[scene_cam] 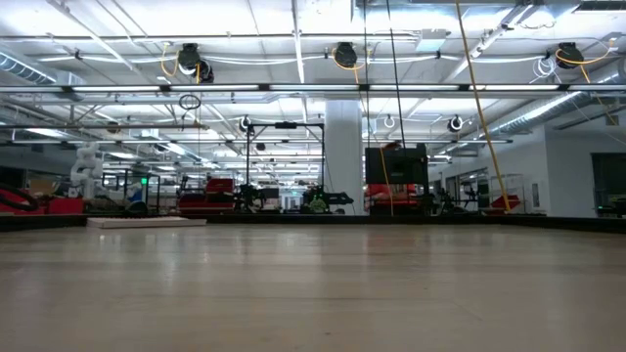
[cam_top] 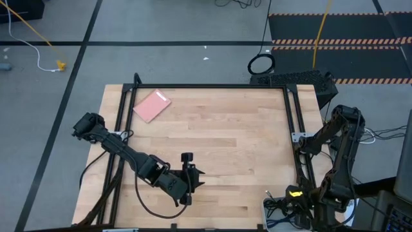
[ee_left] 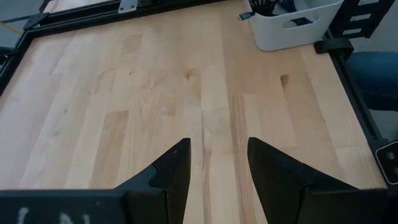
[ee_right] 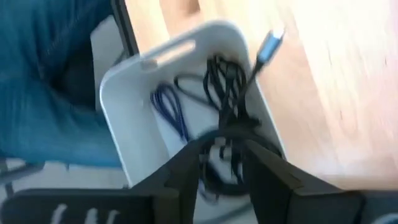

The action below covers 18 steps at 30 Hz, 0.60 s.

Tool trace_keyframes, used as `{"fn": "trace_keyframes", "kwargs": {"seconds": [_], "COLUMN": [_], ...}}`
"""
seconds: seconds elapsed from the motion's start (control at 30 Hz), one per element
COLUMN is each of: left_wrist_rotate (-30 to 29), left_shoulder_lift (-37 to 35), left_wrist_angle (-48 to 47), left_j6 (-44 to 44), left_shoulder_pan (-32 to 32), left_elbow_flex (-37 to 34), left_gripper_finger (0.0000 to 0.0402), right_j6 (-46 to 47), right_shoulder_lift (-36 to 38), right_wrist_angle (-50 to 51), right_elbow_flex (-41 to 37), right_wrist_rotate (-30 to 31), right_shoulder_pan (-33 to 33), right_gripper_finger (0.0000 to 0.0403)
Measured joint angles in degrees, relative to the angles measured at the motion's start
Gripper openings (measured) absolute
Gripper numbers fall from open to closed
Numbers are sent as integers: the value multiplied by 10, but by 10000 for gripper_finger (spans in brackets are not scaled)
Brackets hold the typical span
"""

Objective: Pick and place USB-C Cables
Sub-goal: Put the black charger cable into the bin

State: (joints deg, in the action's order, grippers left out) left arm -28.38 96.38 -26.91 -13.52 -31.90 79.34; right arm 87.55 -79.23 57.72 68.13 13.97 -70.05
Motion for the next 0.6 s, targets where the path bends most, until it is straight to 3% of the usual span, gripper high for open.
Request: {"fn": "trace_keyframes", "kwargs": {"seconds": [0.07, 0.33, 0.6], "left_wrist_rotate": [0, 0, 0], "left_shoulder_lift": [0, 5, 13], "left_wrist_angle": [0, 2, 6], "left_j6": [0, 2, 2], "left_shoulder_pan": [0, 2, 10], "left_elbow_flex": [0, 0, -1], "left_gripper_finger": [161, 161, 161], "right_j6": [0, 3, 28], "right_shoulder_lift": [0, -1, -1], "right_wrist_angle": [-6, -142, -203], "right_elbow_flex": [-13, -124, -183], "right_wrist_rotate": [9, -67, -67], "right_shoulder_pan": [7, 21, 22], "right_gripper_finger": [94, 8, 7]}}
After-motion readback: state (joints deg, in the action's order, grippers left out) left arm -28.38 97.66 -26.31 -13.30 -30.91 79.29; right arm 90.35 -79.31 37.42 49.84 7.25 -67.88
